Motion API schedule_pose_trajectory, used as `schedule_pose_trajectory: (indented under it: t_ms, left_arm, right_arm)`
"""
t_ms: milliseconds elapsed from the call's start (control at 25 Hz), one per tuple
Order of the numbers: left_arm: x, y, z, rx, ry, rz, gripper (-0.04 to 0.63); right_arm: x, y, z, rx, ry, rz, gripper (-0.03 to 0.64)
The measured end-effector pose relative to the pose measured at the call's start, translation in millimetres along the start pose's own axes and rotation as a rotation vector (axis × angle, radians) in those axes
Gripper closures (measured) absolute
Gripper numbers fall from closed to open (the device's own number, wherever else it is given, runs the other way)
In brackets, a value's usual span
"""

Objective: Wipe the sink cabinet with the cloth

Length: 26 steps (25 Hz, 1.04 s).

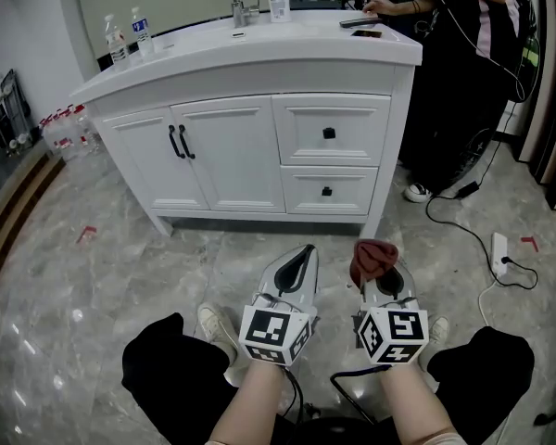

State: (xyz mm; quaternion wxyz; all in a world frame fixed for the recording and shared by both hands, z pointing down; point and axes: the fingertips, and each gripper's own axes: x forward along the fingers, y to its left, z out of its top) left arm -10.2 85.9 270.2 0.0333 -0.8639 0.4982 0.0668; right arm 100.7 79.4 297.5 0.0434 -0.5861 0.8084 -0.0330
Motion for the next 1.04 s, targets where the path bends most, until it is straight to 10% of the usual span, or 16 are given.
schedule_pose_trajectory:
  t_ms: [1040]
  left_arm:
    - [-17.4, -9.8, 2.0, 0.057, 0.047, -0.016, 0.595]
  right_arm:
    - [-9.8, 24.1, 12.3, -0.043, -0.008, 0.042, 0.540]
